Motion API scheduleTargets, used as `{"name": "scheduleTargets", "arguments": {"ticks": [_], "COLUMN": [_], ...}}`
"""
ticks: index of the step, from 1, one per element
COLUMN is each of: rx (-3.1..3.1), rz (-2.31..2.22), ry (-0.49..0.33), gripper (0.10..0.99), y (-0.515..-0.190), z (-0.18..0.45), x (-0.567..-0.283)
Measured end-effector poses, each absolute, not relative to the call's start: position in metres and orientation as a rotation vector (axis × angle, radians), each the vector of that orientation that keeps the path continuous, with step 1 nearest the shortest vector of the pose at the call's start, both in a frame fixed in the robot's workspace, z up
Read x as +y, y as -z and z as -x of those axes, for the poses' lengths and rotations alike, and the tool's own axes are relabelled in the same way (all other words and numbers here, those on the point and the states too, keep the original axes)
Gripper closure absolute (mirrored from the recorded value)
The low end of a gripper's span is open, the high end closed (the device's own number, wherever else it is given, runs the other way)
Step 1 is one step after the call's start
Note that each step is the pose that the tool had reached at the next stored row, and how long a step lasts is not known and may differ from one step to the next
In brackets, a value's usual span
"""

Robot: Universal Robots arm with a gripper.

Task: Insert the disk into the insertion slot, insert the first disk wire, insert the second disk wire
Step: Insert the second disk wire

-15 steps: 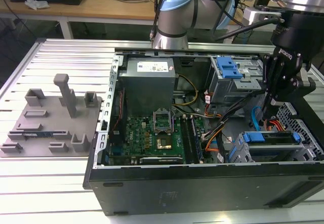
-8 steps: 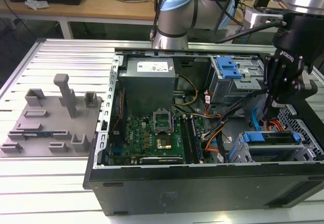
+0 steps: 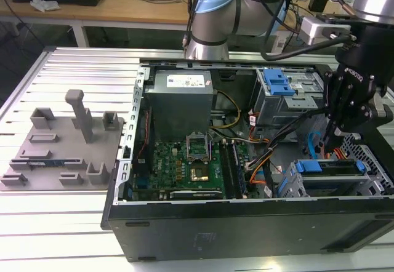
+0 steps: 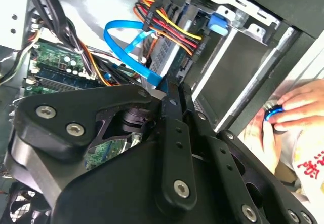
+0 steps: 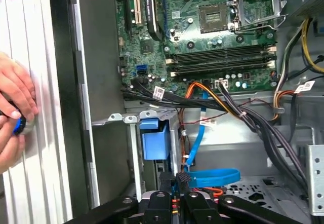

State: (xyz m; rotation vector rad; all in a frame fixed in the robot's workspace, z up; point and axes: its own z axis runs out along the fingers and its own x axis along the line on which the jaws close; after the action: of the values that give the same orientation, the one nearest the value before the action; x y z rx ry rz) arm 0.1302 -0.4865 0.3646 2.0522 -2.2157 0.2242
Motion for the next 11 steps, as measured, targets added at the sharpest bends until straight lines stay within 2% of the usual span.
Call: {"name": "scheduleTargets", "arguments": {"ticks": [2,11], "rx": [-2.222,-2.239], "rz": [-2.09,-2.129], "ry": [-0.187,-0.133], "gripper": [0.925,0.925], "y": [-0.365,-0.364], "z": [-0.13,-0.13], "x": [-0.487,-0.499]}}
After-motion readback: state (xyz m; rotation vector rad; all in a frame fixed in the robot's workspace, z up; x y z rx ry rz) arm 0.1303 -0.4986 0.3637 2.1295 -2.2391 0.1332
